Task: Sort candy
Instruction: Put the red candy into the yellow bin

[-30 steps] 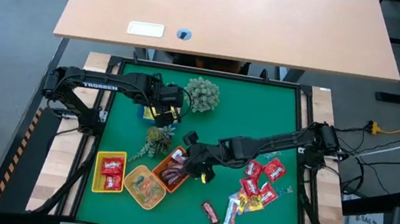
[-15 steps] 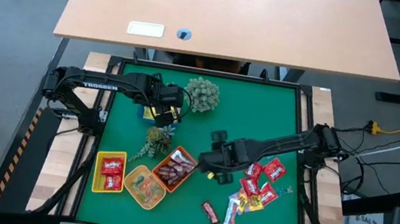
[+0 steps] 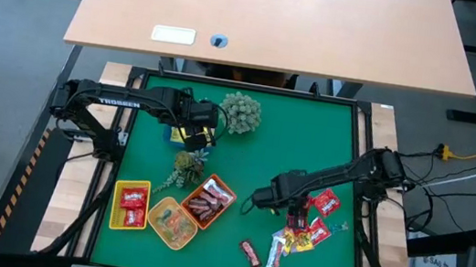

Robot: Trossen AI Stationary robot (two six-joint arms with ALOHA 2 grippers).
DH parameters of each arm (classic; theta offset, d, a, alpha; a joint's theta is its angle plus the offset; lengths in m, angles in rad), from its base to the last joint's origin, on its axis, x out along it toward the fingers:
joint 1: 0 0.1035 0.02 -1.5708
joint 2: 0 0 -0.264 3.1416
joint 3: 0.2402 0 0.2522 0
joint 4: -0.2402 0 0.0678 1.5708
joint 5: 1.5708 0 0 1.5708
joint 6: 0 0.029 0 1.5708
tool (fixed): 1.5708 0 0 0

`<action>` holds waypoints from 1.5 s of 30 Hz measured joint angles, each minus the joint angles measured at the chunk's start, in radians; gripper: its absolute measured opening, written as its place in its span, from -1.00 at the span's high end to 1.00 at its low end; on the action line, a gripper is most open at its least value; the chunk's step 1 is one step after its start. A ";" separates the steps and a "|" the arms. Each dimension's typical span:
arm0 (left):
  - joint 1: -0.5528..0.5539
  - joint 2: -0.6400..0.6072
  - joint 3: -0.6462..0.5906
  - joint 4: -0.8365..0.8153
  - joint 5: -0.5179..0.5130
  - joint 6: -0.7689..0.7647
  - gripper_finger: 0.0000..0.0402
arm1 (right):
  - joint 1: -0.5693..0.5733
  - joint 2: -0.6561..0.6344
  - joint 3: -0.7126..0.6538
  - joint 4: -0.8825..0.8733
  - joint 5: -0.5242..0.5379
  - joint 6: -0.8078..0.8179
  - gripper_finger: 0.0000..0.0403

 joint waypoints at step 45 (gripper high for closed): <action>-0.018 0.000 0.000 0.084 0.000 0.004 0.32 | -0.001 0.003 -0.189 0.256 0.124 -0.073 0.86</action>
